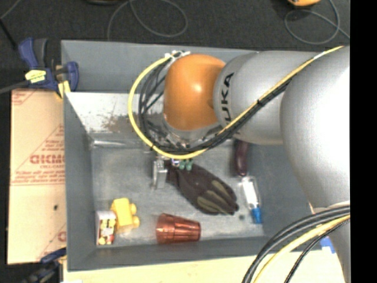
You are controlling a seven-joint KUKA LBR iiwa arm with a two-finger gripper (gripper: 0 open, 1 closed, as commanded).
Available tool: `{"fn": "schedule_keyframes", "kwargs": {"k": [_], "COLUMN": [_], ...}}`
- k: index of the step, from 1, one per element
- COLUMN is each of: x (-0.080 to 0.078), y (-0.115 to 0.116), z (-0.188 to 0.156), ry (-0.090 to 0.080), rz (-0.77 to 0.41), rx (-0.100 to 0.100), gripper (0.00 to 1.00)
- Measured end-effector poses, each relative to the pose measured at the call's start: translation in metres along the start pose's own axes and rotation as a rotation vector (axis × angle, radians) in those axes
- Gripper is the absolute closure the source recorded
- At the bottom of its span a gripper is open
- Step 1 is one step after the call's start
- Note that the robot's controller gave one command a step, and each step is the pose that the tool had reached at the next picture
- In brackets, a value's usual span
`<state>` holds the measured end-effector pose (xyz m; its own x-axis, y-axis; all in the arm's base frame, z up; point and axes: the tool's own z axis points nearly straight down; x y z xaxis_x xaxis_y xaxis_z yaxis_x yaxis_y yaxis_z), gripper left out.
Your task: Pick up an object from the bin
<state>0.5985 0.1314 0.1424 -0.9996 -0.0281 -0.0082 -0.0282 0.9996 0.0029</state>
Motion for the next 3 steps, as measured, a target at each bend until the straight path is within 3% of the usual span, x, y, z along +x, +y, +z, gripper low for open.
{"fn": "schedule_keyframes", "kwargs": {"k": [1,2,3], "x": [0.024,0.041,0.041], "y": [-0.027,-0.059,-0.059], "z": [0.006,0.06,0.06], "ry": [0.016,-0.002,-0.002], "rz": [-0.009,0.173,0.177], "rx": [0.003,-0.001,-0.002], "gripper": [0.0,1.0,1.0]}}
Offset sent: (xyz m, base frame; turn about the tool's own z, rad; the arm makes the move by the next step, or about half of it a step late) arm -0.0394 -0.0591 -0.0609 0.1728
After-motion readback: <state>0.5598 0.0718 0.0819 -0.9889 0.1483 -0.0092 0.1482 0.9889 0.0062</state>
